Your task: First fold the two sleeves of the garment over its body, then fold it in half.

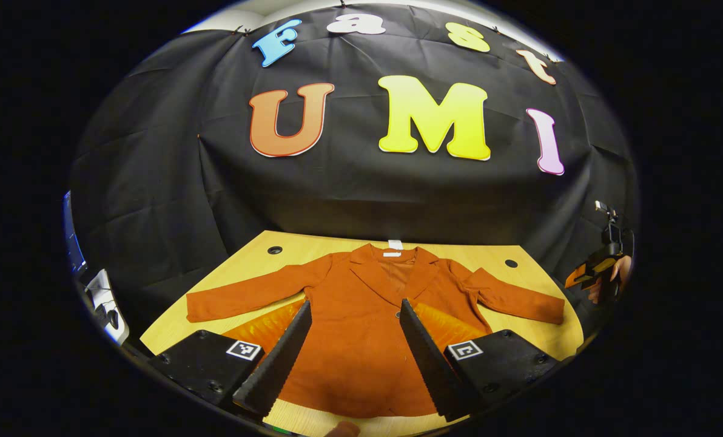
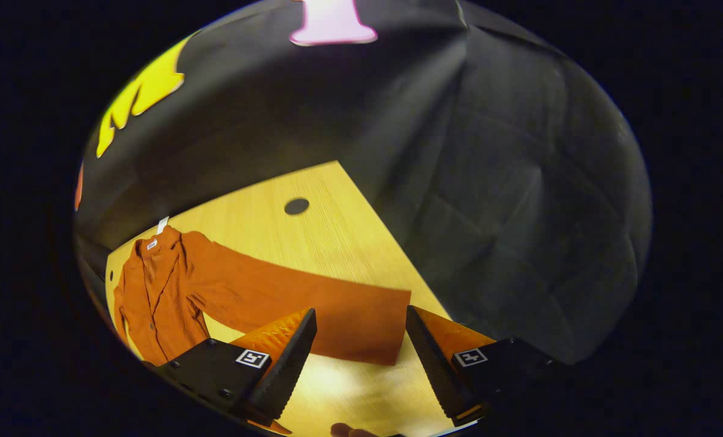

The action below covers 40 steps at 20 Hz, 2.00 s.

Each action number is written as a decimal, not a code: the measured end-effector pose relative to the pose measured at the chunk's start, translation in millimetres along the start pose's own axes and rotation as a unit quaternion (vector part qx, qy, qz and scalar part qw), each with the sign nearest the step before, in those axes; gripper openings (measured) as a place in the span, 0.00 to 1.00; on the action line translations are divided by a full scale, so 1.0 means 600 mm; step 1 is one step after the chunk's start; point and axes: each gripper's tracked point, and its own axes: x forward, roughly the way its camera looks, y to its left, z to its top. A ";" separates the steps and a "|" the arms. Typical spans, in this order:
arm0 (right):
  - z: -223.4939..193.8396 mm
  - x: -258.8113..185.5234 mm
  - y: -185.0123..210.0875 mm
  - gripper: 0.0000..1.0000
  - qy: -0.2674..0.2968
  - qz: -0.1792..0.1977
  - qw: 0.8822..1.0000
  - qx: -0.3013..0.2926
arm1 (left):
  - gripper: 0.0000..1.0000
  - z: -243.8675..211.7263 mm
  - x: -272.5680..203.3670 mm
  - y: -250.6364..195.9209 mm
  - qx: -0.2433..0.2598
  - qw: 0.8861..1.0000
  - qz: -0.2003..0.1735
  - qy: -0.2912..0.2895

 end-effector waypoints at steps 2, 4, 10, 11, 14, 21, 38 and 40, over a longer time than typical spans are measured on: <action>-0.027 0.036 -0.025 0.94 0.080 0.004 0.996 0.046 | 0.96 -0.008 0.004 -0.003 -0.001 1.000 0.001 0.013; -0.046 0.057 -0.041 0.94 0.157 0.019 0.983 0.098 | 0.96 -0.017 0.007 -0.010 -0.006 0.999 -0.002 0.034; -0.041 0.096 -0.058 0.94 0.198 0.027 0.971 0.133 | 0.96 -0.032 0.014 -0.033 -0.010 0.998 0.000 0.057; -0.047 0.101 -0.052 0.94 0.205 0.027 0.970 0.131 | 0.96 -0.037 0.015 -0.036 -0.014 0.998 0.001 0.060; -0.048 0.108 -0.039 0.92 0.214 0.027 0.968 0.128 | 0.96 -0.048 0.014 -0.046 -0.016 0.997 0.004 0.069; -0.050 0.124 -0.014 0.66 0.233 0.043 0.958 0.162 | 0.96 -0.027 0.004 -0.045 -0.013 0.998 0.024 0.059; 0.019 0.001 0.042 0.04 0.137 0.047 0.983 0.115 | 0.96 -0.021 0.013 0.019 -0.004 0.999 -0.038 0.036; 0.036 -0.027 0.079 0.02 0.123 0.050 0.985 0.111 | 0.96 -0.031 0.015 0.045 0.008 0.998 -0.043 0.034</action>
